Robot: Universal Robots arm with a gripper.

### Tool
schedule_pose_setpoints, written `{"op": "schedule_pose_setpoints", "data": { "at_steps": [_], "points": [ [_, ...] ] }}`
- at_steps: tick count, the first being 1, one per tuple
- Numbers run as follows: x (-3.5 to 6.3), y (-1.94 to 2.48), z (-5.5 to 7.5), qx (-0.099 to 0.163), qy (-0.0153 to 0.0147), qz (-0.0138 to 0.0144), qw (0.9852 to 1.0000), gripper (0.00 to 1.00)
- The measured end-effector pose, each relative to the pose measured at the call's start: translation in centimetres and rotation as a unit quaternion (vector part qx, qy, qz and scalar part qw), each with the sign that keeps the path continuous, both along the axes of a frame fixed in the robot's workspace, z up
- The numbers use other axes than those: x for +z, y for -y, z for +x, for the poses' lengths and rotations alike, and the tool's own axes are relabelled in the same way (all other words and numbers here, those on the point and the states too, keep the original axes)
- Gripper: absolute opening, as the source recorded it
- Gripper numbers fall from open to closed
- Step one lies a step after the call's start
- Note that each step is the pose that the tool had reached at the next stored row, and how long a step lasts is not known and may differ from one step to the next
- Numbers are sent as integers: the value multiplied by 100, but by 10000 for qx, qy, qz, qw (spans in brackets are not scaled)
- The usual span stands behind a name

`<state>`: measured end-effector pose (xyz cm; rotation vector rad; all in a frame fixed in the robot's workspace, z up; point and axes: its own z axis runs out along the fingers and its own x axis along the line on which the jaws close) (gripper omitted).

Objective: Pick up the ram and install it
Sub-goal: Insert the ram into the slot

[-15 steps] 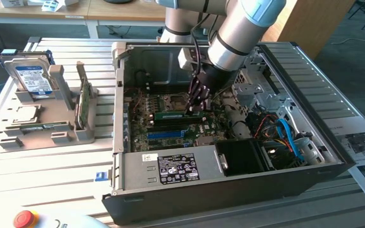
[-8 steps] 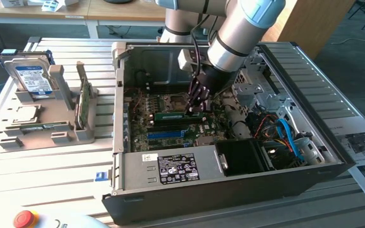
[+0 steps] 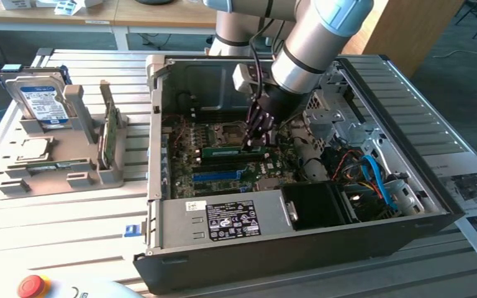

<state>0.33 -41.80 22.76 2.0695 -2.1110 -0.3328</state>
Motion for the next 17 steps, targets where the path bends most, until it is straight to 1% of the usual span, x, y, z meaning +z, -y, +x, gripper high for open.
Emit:
{"op": "schedule_pose_setpoints", "data": {
  "at_steps": [17],
  "points": [
    [0,1,1,69,0,0,10000,12]
  ]
}}
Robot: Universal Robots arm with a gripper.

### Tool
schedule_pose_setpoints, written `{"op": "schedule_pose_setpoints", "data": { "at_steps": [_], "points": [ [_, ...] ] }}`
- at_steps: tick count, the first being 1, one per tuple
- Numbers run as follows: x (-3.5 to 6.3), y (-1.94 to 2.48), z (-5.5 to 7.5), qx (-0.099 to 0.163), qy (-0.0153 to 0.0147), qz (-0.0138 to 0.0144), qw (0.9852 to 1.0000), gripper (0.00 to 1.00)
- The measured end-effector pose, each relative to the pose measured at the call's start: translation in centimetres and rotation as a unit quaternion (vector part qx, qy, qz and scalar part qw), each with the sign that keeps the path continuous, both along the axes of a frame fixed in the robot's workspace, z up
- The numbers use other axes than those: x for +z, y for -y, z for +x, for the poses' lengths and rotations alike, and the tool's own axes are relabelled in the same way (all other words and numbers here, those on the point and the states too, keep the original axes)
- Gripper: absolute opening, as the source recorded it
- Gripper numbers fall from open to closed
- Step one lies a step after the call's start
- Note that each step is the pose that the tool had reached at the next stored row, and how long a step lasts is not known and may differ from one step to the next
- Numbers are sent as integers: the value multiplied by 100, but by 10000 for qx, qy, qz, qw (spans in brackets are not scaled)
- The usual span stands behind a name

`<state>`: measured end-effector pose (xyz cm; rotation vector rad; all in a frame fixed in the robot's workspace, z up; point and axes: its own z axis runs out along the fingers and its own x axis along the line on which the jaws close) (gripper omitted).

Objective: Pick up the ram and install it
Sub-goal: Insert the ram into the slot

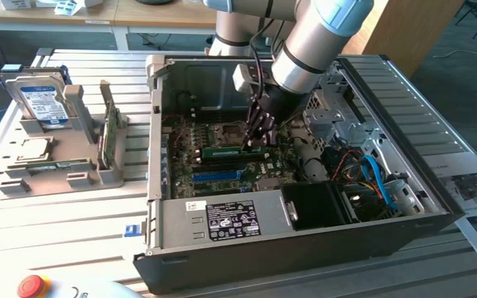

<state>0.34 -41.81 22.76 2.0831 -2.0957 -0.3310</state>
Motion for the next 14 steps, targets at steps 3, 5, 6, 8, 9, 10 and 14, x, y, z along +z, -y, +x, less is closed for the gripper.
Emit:
{"op": "schedule_pose_setpoints", "data": {
  "at_steps": [3,5,6,8,9,10,14],
  "points": [
    [-3,0,0,0,0,1,10000,12],
    [-6,0,-2,1,0,0,10000,12],
    [-7,0,-5,0,0,0,10000,12],
    [-9,0,-9,0,-1,0,10000,12],
    [-12,0,-11,0,-1,1,10000,12],
    [-12,0,-12,0,-1,0,10000,12],
    [-12,0,-13,-3,-1,-1,10000,12]
  ]
}}
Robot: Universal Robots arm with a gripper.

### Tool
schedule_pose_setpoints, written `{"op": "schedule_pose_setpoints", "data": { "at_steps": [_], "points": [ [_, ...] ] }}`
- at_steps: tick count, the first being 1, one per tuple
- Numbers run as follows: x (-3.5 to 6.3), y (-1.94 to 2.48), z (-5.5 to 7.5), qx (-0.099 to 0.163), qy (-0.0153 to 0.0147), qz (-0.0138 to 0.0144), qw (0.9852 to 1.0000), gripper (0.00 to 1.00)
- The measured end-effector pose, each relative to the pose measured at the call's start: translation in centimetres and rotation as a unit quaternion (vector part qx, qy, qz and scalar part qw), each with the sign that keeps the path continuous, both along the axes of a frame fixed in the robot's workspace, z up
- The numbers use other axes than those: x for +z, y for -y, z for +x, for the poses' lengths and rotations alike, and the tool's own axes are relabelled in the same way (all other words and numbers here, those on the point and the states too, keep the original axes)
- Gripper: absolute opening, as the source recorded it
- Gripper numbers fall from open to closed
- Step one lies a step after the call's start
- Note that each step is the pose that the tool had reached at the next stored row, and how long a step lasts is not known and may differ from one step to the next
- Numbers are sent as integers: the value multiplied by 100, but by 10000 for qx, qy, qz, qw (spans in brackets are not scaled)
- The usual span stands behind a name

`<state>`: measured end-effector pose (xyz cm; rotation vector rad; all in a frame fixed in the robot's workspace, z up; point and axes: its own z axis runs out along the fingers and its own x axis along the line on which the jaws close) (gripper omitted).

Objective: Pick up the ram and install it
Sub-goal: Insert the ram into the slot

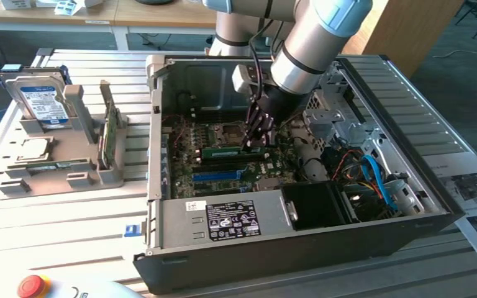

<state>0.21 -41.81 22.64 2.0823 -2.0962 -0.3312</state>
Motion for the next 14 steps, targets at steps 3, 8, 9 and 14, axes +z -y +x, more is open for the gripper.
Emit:
{"op": "schedule_pose_setpoints", "data": {
  "at_steps": [3,8,9,14],
  "points": [
    [-2,2,-1,-50,0,1,10000,12],
    [-2,2,0,-121,0,1,9999,12],
    [-2,3,0,-122,0,1,9999,12],
    [-1,17,-1,-122,0,1,9999,12]
  ]
}}
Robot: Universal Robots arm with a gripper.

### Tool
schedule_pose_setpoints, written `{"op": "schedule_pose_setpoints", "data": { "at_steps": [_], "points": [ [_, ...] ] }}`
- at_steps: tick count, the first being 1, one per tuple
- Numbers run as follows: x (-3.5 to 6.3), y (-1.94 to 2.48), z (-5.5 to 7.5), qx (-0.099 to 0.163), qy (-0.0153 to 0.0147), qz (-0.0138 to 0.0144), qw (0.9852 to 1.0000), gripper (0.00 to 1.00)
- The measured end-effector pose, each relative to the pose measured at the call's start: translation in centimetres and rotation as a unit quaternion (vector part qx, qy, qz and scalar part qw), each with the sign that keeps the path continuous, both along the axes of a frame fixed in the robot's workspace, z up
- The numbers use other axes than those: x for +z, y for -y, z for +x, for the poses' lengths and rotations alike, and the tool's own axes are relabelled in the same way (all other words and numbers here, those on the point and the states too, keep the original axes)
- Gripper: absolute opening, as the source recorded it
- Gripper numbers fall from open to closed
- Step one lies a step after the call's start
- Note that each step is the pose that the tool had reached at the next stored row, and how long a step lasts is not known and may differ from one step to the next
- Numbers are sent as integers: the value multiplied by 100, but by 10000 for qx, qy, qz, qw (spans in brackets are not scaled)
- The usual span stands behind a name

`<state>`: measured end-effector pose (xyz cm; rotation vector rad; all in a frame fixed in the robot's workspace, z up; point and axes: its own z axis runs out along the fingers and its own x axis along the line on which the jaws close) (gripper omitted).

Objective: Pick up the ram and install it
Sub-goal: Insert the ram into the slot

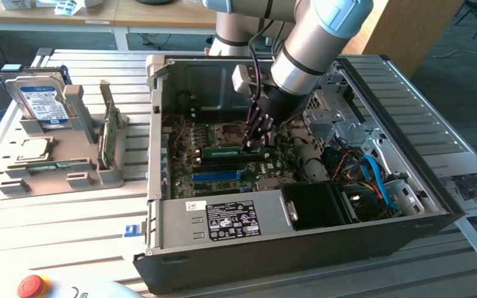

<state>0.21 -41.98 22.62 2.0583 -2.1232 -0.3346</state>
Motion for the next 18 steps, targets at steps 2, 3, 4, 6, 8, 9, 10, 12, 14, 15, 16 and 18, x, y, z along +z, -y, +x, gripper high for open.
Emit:
{"op": "schedule_pose_setpoints", "data": {
  "at_steps": [2,3,4,6,8,9,10,12,14,15,16,18],
  "points": [
    [0,2,0,2,0,1,10000,12],
    [-1,2,0,3,0,1,10000,12],
    [0,4,0,5,0,1,10000,12],
    [0,4,0,8,0,0,10000,12],
    [0,4,0,8,0,0,10000,12],
    [0,4,0,8,0,1,10000,12],
    [0,4,0,8,0,1,10000,12],
    [0,4,0,12,0,0,10000,12],
    [0,5,0,28,0,0,10000,12],
    [0,4,0,38,0,0,10000,12],
    [0,4,1,47,0,1,10000,12],
    [0,4,0,94,0,0,10000,12]
  ]
}}
